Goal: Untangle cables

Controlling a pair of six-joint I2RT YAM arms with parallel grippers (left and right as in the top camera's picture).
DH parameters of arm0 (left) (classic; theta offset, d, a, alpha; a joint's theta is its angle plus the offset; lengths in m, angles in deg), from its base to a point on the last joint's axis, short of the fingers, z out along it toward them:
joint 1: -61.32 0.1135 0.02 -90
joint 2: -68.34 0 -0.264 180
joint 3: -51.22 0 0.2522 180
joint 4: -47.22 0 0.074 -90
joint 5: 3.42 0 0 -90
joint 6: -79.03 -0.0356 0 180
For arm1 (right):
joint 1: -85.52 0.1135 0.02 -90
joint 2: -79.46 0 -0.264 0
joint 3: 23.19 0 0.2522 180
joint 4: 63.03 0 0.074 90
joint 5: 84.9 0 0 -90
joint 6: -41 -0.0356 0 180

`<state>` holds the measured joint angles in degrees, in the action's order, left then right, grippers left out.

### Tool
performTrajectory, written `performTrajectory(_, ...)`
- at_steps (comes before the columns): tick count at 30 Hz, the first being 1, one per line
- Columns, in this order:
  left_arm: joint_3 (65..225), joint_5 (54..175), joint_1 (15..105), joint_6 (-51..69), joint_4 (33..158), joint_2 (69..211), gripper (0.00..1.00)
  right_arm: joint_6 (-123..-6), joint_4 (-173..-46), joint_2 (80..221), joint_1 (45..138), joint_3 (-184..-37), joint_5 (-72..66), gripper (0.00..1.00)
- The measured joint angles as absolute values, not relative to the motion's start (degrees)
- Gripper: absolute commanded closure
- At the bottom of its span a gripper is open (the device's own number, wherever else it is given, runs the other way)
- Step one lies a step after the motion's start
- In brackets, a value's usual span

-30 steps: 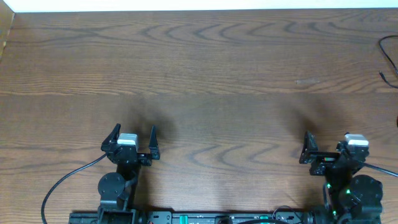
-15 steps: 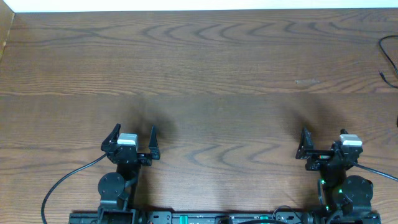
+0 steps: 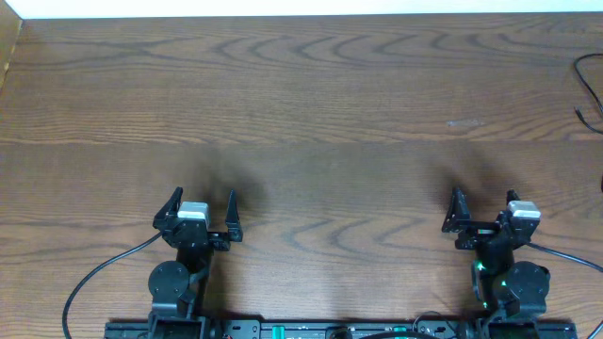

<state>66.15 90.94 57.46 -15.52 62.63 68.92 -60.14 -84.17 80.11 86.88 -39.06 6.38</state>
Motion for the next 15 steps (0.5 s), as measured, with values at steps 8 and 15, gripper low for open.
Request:
performTrajectory(8,66.15,90.94,57.46,-15.52,62.63,68.92,0.02,-60.82,-82.71,80.09,86.88,-38.89,7.84,0.01)
performTrajectory(15,66.15,90.94,57.46,-15.52,62.63,68.92,0.02,-60.99,-82.6,80.09,86.88,-38.69,9.31,0.01)
